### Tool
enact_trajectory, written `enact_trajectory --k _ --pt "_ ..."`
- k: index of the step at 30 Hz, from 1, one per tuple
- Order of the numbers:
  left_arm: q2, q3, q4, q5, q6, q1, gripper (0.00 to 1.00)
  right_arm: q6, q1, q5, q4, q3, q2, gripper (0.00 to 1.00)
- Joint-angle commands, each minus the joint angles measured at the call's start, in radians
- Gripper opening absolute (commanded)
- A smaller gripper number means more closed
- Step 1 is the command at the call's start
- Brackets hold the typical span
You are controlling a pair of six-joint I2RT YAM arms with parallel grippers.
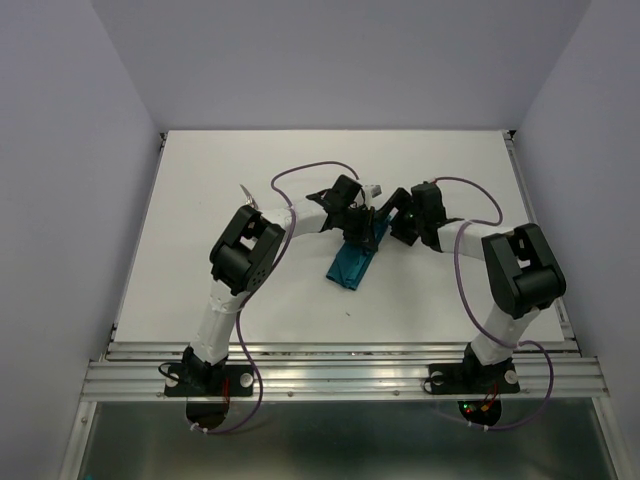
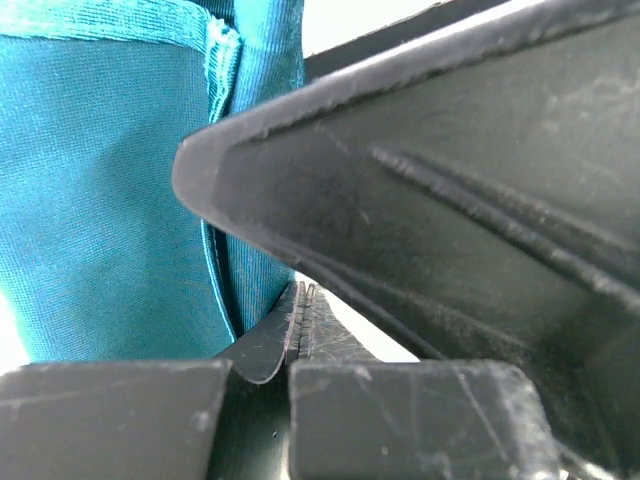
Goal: Fold the napkin into a case and place the utensils inside
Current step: Fold the 2/3-rectangle-folded napkin at the center of the board.
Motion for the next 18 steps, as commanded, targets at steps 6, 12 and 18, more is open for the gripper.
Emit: enact_trajectory --k 6,12,18 --pt "-0.035 0.030 0.005 0.025 0.017 -0.004 0.00 -0.032 0.007 0.021 -0.052 0.065 0.049 0.70" --pt "-0.070 0.045 -0.023 0.026 0.018 -0.005 0.00 -0.024 0.007 0.064 -0.058 0.039 0.037 0.45" --pt "-0.139 0.048 -0.080 0.016 0.049 -0.012 0.00 -0.014 0.007 0.069 -0.058 0.031 0.034 0.31"
